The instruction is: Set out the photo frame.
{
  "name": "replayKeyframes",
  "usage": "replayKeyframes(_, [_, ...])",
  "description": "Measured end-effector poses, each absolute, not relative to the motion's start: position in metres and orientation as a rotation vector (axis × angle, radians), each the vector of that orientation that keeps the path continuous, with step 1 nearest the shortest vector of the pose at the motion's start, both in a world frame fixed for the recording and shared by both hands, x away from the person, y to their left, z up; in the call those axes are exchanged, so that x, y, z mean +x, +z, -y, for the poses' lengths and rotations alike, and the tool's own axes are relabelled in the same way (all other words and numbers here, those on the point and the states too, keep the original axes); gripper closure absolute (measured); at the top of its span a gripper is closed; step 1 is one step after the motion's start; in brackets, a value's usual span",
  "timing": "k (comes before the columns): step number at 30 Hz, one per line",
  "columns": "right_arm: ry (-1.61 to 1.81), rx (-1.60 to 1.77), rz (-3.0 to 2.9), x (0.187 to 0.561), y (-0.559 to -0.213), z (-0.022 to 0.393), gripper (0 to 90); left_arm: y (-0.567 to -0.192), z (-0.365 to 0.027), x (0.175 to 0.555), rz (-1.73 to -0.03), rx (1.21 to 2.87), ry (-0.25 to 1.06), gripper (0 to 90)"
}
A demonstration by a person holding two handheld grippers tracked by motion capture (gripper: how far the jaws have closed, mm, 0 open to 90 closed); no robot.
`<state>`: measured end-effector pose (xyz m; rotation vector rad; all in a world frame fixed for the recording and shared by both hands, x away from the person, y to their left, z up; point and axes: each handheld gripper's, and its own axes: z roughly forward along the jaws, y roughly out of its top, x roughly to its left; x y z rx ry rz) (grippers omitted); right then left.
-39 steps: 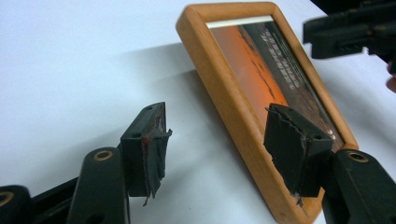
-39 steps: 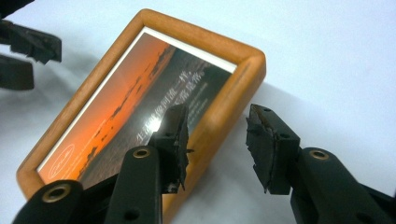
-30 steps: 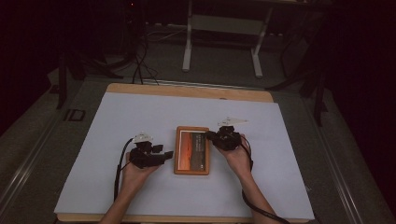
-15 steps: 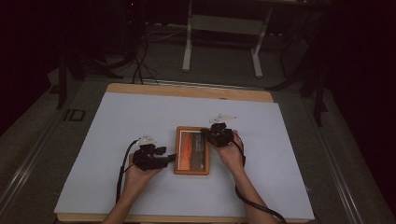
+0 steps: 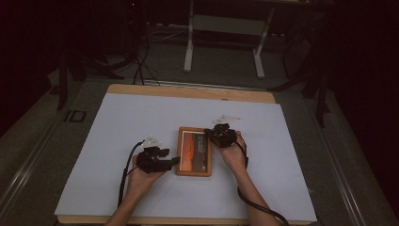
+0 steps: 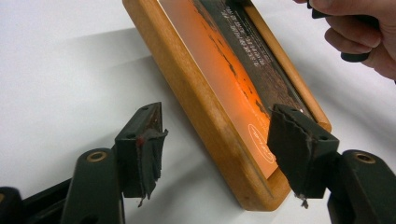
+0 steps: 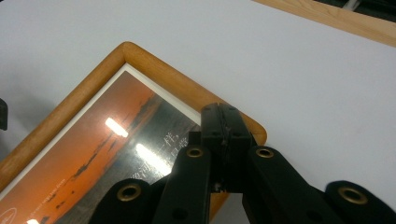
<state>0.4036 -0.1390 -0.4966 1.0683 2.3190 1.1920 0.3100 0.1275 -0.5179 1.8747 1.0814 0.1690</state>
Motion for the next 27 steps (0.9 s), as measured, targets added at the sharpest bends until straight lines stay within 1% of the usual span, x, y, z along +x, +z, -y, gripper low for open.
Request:
replayKeyframes(9, [1.188, 1.101, -2.315, 0.407, -0.498, 0.143, 89.9, -0.517, -0.123, 0.309, -1.078, 1.872, 0.178, 31.8])
replayKeyframes(14, [1.191, 1.121, -2.313, 0.409, -0.5, 0.146, 89.9, -0.514, -0.119, 0.307, -1.078, 1.858, 0.181, 25.6])
replayKeyframes(18, [1.183, 1.145, -2.306, 0.411, -0.503, 0.149, 89.9, -0.513, -0.115, 0.306, -1.078, 1.852, 0.174, 22.6])
replayKeyframes(23, [1.16, 1.176, -2.304, 0.413, -0.508, 0.154, 89.9, -0.512, -0.111, 0.304, -1.062, 1.841, 0.168, 21.5])
replayKeyframes(26, [1.157, 1.194, -2.307, 0.414, -0.512, 0.156, 90.0, -0.511, -0.107, 0.303, -1.047, 1.836, 0.137, 21.0])
replayKeyframes(27, [1.159, 1.199, -2.31, 0.415, -0.512, 0.157, 89.9, -0.51, -0.106, 0.303, -1.039, 1.829, 0.098, 21.0])
